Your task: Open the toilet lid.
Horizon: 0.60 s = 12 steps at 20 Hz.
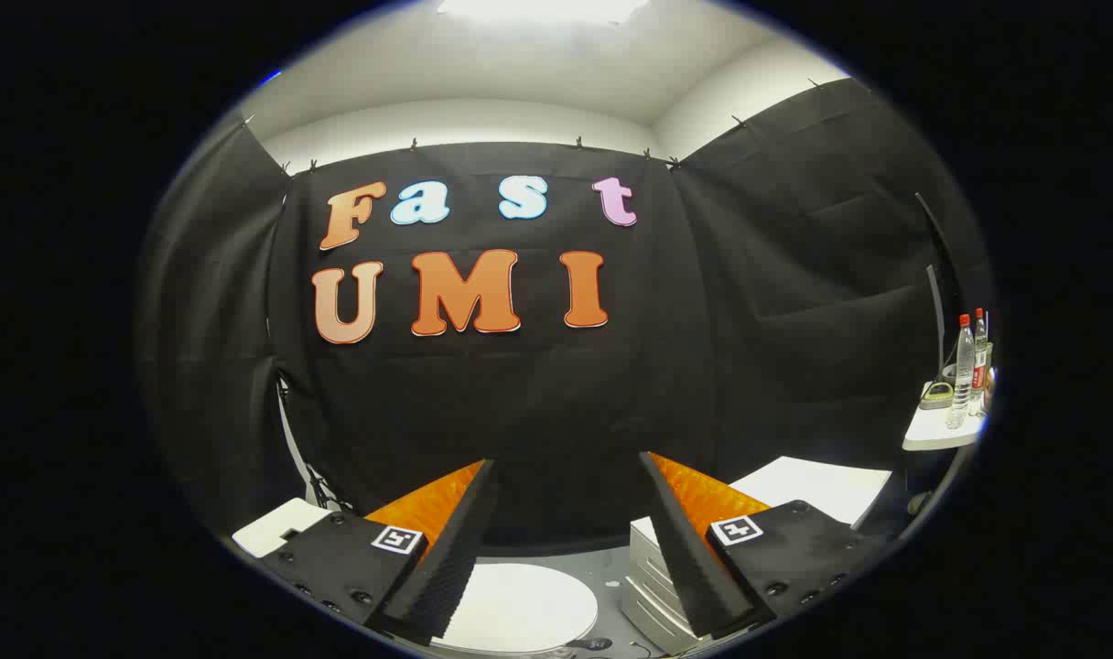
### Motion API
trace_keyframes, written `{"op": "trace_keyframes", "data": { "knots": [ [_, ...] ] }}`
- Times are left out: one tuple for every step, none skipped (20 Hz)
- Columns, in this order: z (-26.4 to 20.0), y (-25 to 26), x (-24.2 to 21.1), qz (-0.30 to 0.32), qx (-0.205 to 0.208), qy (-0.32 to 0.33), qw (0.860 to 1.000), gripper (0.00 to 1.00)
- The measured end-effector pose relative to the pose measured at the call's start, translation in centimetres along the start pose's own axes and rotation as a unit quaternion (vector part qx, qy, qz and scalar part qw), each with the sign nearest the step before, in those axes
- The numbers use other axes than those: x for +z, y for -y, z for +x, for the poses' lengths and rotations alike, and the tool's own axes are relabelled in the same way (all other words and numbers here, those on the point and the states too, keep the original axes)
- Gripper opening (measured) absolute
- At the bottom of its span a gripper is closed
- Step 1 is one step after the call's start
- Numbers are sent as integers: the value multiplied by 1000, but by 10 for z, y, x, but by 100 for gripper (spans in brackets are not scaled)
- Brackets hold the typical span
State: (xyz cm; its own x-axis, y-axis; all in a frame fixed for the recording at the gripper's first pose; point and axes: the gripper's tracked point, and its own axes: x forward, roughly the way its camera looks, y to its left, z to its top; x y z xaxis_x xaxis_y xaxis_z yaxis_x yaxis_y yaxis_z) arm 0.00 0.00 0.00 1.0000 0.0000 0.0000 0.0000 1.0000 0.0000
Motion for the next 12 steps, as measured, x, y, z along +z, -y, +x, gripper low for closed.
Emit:
{"op": "trace_keyframes", "data": {
  "knots": [
    [0, 0, 0, 0, 0, 0, 1000, 98],
    [0, 0, 0, 0, 0, 0, 1000, 98],
    [0, 0, -1, 0, 0, -1, 1000, 98],
    [-1, -1, 0, -1, 0, -1, 1000, 98],
    [-2, 0, 0, -2, -1, -1, 1000, 98],
    [-1, -1, 0, -3, -1, -1, 1000, 98],
    [-2, 0, 0, -3, -1, 0, 1000, 98],
    [-1, 0, 0, -3, -1, 0, 1000, 98],
    [-1, 0, 0, -3, -1, 0, 1000, 98],
    [-1, 0, 1, -3, -2, 0, 1000, 98],
    [-3, 1, 0, -3, -2, 0, 1000, 98],
    [-2, 1, 0, -4, -3, 0, 1000, 98]
  ]
}}
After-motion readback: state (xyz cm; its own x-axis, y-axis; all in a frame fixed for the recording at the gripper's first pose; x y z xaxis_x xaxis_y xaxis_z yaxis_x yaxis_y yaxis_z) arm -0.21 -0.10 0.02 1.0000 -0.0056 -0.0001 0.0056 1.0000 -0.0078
